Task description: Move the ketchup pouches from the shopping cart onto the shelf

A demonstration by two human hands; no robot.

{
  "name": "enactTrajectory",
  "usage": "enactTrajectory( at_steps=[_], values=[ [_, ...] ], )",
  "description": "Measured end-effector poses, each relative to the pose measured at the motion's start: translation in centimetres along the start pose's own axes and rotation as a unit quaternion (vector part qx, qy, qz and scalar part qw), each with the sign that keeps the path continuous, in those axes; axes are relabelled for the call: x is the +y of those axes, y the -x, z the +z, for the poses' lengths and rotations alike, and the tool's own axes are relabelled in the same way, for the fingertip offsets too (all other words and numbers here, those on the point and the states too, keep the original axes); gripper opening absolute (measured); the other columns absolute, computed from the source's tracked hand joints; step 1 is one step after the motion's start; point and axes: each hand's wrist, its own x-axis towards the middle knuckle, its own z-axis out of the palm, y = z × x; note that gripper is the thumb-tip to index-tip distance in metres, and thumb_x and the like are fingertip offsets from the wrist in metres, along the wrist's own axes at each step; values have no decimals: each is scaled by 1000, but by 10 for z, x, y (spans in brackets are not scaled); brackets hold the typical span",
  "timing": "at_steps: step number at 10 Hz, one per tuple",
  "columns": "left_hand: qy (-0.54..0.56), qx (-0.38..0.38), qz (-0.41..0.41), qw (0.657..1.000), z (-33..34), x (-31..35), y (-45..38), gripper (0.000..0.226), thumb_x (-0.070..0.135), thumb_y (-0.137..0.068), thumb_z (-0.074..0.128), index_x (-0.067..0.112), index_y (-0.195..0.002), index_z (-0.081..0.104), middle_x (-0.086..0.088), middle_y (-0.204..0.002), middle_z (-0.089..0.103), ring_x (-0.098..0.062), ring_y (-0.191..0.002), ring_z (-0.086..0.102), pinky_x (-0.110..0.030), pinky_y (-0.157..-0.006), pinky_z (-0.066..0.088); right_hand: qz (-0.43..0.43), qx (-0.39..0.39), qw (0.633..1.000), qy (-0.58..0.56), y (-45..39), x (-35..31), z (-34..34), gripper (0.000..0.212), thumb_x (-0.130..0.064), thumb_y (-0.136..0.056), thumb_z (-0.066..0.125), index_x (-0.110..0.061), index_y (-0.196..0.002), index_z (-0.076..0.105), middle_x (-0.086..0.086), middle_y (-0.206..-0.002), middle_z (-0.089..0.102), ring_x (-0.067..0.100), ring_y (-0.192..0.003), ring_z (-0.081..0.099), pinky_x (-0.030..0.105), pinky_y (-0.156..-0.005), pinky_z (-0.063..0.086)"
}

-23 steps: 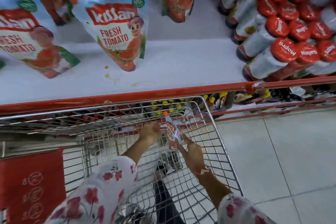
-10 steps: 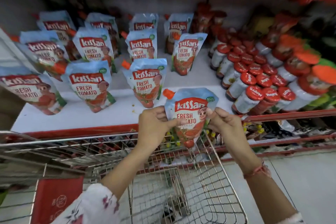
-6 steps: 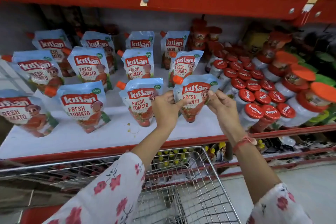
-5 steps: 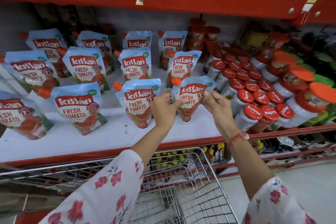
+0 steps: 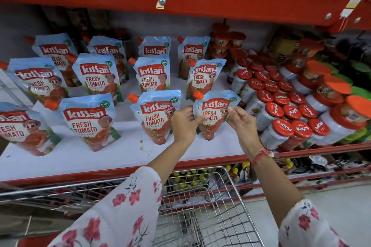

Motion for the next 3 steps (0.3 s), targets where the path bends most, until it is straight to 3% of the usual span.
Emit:
enactTrajectory(
  at_steps=[1, 2, 3],
  values=[
    [2, -26, -11, 1000, -1, 2, 2, 34, 4, -73, 75, -5, -105, 65, -22, -109, 70, -28, -98, 69, -30, -77, 59, 11, -8, 1000, 6, 2, -3, -1, 21, -12, -97, 52, 3, -100, 66, 9, -92, 69, 21, -99, 62, 23, -83, 58],
    [-2, -31, -10, 999, -5, 0, 7, 35, 6, -76, 73, 0, -109, 63, -18, -112, 70, -26, -103, 67, -39, -87, 56, 33, -3, 999, 25, 3, -11, -3, 26, -9, -93, 57, 3, -116, 60, 11, -104, 67, 17, -103, 61, 32, -96, 53],
    [-25, -16, -14, 999, -17, 1, 25, 39, 17, -81, 69, 4, -117, 61, -11, -116, 69, -19, -108, 64, -30, -91, 51, 32, 29, 993, 112, 15, -30, -13, 41, -7, -89, 63, -2, -129, 53, 12, -121, 63, 19, -112, 58, 30, -98, 49]
  ],
)
